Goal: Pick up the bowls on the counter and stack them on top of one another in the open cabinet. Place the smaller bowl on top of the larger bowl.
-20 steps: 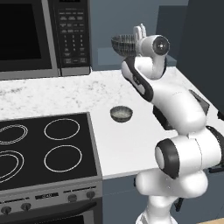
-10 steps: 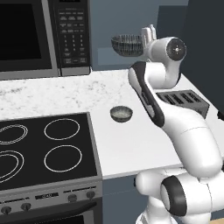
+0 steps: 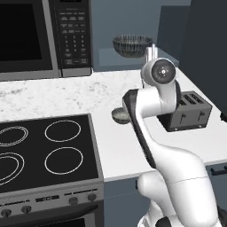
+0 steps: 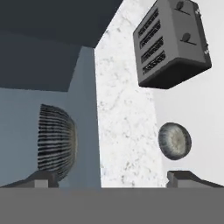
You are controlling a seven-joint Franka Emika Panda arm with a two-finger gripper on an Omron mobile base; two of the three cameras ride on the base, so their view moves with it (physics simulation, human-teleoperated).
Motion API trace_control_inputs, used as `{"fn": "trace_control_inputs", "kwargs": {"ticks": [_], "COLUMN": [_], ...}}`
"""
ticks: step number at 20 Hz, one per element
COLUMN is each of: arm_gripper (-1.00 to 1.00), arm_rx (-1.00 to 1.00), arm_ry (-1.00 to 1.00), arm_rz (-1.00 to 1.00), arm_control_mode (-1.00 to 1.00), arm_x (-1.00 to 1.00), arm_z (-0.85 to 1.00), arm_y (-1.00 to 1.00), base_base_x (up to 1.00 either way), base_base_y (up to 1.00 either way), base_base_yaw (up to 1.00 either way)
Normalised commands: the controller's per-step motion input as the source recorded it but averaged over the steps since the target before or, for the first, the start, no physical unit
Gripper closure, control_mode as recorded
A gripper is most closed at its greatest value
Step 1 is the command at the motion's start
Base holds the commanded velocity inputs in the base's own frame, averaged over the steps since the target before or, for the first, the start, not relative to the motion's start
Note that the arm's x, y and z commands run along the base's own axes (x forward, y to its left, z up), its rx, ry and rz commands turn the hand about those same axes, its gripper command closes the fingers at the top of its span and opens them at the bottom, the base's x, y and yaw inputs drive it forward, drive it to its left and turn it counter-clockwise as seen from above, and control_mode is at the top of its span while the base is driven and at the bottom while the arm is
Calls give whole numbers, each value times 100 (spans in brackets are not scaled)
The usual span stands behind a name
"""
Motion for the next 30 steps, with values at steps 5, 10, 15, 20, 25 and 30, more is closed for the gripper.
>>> {"fn": "trace_control_inputs", "kwargs": {"ticks": [5,10,15,20,25,30], "arm_gripper": [-100,-100,-100,-100,-100,-100], "arm_rx": [30,34,20,1,1,2], "arm_ry": [0,0,9,9,14,8], "arm_rz": [-34,-20,-11,-3,0,-2], "arm_control_mode": [-100,-100,-100,-100,-100,-100], "arm_x": [-3,7,27,71,95,75], "arm_z": [-93,-73,-66,-52,-43,-45], "arm_y": [30,5,12,26,35,30], "base_base_x": [0,0,0,0,0,0], "base_base_y": [0,0,0,0,0,0], "base_base_yaw": [0,0,0,0,0,0]}}
